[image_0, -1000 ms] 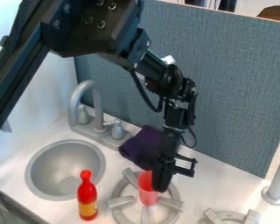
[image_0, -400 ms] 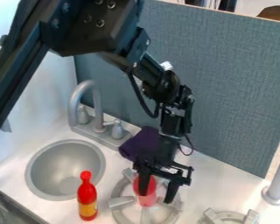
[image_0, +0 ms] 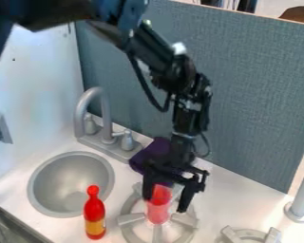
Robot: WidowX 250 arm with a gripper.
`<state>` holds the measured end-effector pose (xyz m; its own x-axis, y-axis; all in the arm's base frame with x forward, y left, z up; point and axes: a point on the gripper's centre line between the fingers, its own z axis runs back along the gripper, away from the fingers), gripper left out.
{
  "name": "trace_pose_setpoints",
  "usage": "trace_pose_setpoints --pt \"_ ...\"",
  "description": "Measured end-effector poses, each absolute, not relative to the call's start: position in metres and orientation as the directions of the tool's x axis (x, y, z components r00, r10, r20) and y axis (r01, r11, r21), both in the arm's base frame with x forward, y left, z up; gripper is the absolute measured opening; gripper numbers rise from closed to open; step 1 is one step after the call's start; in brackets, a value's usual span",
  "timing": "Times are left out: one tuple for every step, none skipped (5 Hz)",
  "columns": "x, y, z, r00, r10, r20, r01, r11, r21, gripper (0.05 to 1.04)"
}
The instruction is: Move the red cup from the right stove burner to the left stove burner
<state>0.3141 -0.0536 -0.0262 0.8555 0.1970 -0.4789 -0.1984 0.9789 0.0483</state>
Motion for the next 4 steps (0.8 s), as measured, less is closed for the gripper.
trace_pose_setpoints --pt "0.302 -0.066 -0.005 0.889 0.164 -0.428 -0.153 0.986 0.061 1.001" --pt "0.280 -0.072 -0.002 0.891 0.159 -0.426 -0.130 0.987 0.096 1.001" --pt "0.264 -0.090 0.000 0.901 0.100 -0.421 -0.067 0.993 0.093 1.001" --pt "0.248 -0.099 0.011 0.917 0.075 -0.392 -0.044 0.995 0.087 1.001"
